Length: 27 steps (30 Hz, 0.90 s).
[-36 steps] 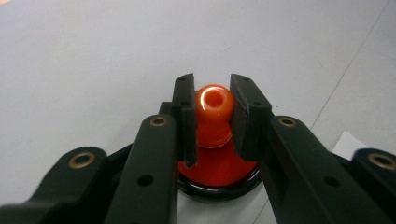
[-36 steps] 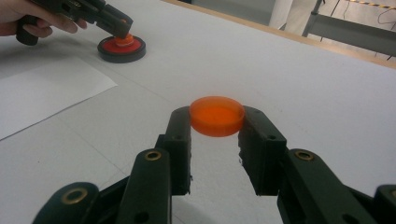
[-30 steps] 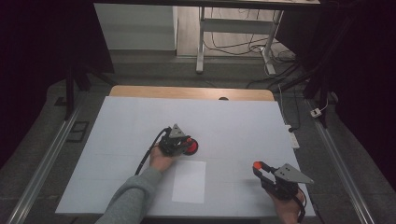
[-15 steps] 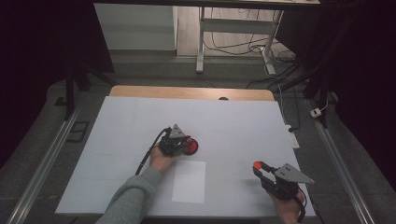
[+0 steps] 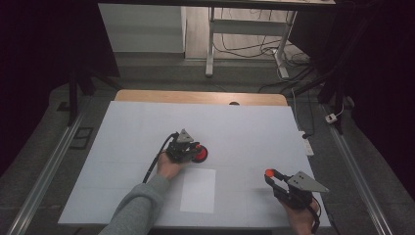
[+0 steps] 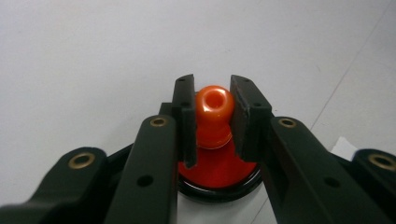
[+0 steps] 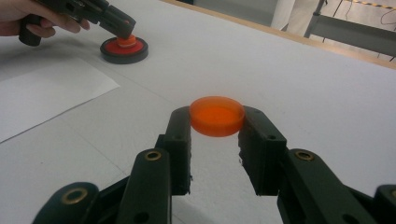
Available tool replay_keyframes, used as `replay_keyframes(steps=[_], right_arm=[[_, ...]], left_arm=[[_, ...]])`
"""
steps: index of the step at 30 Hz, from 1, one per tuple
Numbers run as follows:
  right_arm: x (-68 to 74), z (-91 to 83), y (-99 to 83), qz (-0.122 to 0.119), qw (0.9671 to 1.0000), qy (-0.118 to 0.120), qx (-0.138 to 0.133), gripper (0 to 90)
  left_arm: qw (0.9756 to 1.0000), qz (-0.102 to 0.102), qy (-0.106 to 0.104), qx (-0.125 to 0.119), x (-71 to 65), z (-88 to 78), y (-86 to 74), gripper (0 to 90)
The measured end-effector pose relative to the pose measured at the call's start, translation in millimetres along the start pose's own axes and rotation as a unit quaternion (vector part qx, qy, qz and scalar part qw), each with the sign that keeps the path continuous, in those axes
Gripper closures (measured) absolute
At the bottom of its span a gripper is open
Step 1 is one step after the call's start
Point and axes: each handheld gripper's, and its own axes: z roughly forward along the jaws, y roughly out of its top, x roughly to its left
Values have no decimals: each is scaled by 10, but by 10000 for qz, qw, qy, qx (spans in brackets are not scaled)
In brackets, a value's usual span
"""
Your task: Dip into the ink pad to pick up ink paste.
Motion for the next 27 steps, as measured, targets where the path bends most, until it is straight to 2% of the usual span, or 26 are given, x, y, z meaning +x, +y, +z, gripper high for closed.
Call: replay_keyframes(steps=[2, 3, 5, 13, 18, 20, 27], right_arm=[[0, -2, 9, 5, 10000, 2, -20, 643], [1, -2, 11, 4, 10000, 5, -23, 643], [5, 4, 10, 0, 10000, 22, -21, 644], [15, 12, 16, -24, 10000, 45, -19, 643], [10, 18, 14, -27, 10000, 38, -10, 644], [6, 17, 10, -20, 10000, 31, -5, 643], [-10, 23, 5, -22, 10000, 18, 8, 644]], left_arm=[[9994, -137, -74, -306, 21, -90, 51, 725], [9991, -157, -100, -385, 24, -129, 81, 725], [9993, -62, -95, -358, 14, -183, 136, 725], [9992, -70, -192, -343, -17, -294, 165, 724], [9990, -106, -224, -376, 8, -393, 157, 724], [9984, -181, -366, -387, 33, -440, 144, 724], [9977, -243, -422, -477, 68, -610, 104, 724]])
